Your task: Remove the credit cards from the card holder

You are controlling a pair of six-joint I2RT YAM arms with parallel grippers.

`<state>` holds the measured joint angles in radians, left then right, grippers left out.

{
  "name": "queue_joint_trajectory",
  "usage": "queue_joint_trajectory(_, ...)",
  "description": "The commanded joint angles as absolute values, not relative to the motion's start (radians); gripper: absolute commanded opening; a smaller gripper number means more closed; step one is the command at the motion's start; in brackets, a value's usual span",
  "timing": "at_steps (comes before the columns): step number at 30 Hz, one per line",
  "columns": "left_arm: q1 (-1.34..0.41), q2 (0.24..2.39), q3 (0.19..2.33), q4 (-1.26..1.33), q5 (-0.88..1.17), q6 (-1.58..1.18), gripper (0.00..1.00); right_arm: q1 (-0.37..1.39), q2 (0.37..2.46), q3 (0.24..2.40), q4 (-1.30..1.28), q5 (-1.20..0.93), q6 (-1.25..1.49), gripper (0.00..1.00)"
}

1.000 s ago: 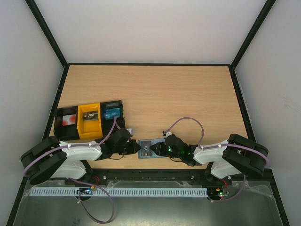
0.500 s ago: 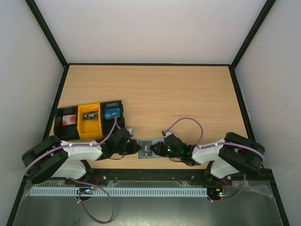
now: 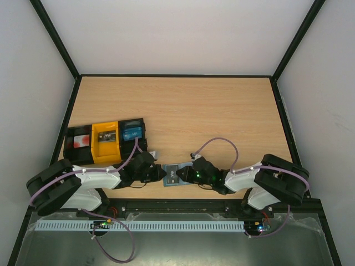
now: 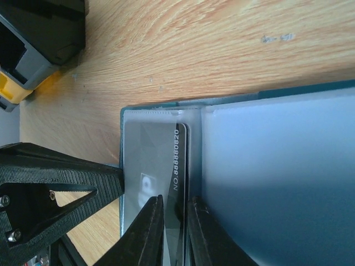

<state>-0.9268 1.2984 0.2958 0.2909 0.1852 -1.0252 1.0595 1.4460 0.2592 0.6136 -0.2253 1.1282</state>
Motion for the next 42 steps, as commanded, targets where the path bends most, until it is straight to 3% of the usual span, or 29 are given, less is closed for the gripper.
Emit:
queue_joint_trajectory(1,-0.936,1.308,0.268,0.275,0.163,-1.021,0.03,1.056,1.465,0.276,0.644,-0.217,1.114,0.12)
queue_joint_trajectory(9,-0.937,1.341,0.276,0.298,0.179,-1.015,0.03,1.057,1.437,0.261,0.728,-0.23,1.11,0.02)
queue_joint_trajectory(25,-0.937,1.321,0.291,0.223,0.141,-0.989,0.03,1.056,1.315,0.189,0.64,-0.149,1.098,0.02)
queue_joint_trajectory(31,-0.937,1.337,0.295,0.237,0.147,-0.988,0.03,1.056,1.372,0.22,0.669,-0.208,1.084,0.12)
queue_joint_trajectory(42,-0.936,1.357,0.304,0.242,0.157,-0.976,0.03,1.056,1.469,0.236,0.737,-0.255,1.093,0.12)
